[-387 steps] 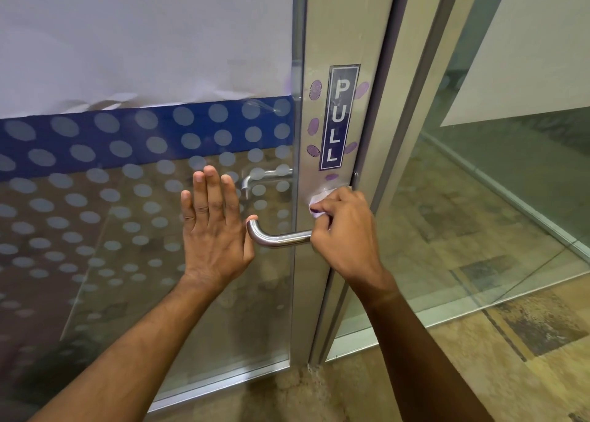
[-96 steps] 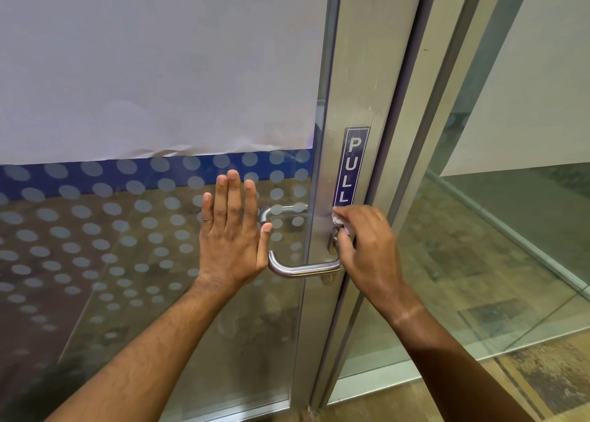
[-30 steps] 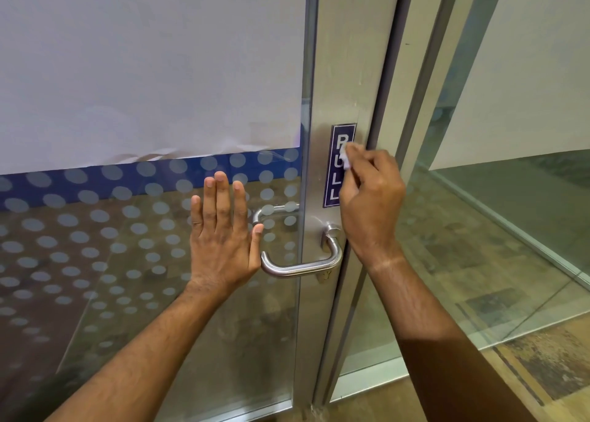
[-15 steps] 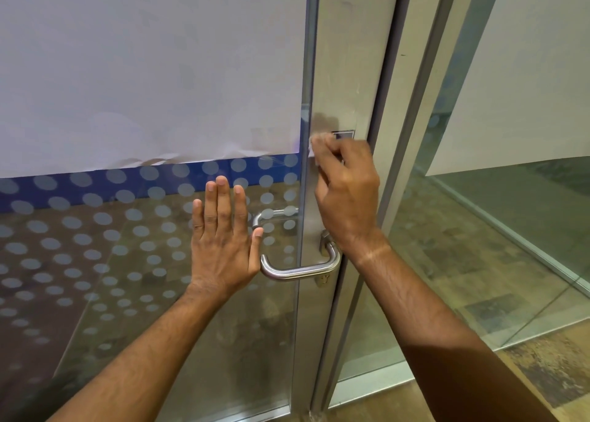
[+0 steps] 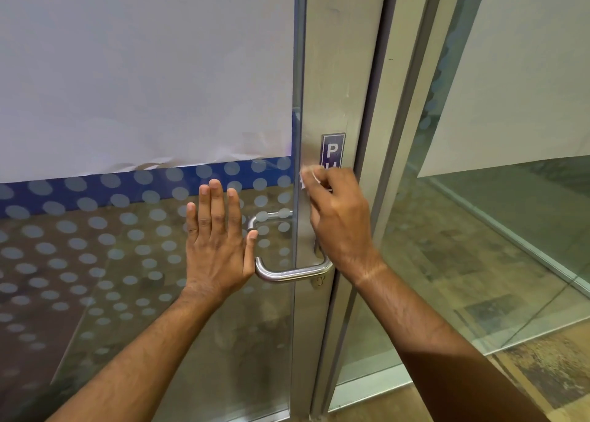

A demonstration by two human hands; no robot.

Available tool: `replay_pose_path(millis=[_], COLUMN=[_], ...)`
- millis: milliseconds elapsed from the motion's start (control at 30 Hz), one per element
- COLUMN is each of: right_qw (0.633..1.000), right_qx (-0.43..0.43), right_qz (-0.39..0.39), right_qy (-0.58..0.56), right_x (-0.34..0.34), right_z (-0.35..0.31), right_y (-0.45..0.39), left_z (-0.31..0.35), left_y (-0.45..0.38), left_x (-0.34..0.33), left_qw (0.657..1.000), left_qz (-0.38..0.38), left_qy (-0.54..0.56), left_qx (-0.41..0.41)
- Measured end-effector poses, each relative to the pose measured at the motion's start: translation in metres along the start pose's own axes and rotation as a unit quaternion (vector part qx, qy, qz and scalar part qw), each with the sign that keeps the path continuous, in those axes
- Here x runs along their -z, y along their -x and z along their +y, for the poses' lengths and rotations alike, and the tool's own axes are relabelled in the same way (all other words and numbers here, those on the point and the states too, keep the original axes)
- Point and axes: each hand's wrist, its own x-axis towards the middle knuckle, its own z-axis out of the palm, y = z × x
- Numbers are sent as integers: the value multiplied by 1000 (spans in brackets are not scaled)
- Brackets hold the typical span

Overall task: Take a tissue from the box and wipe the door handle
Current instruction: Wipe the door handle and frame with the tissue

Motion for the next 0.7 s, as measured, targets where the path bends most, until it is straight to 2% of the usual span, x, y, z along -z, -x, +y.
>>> replay_pose_path(millis=[167, 333, 500, 633, 700], right_qw=[999, 999, 999, 1000, 1000], right_qx=[-24, -16, -15, 2, -16], right_qz=[35, -9, 22, -6, 4], right_qy=[15, 27, 31, 25, 8], right_x=[-2, -3, -5, -5, -1], right_z=[1, -3, -2, -1, 5], right_y=[-24, -4, -23, -4, -3], left_z=[0, 2, 2, 1, 1], left_y=[-1, 0, -1, 0, 0], left_x=[2, 4, 4, 5, 5], left_qw=[1000, 1000, 1000, 1000, 1000], left_qz=[2, -4, -3, -4, -6], left_qy=[7, 0, -1, 2, 1], left_qx=[3, 6, 5, 1, 0])
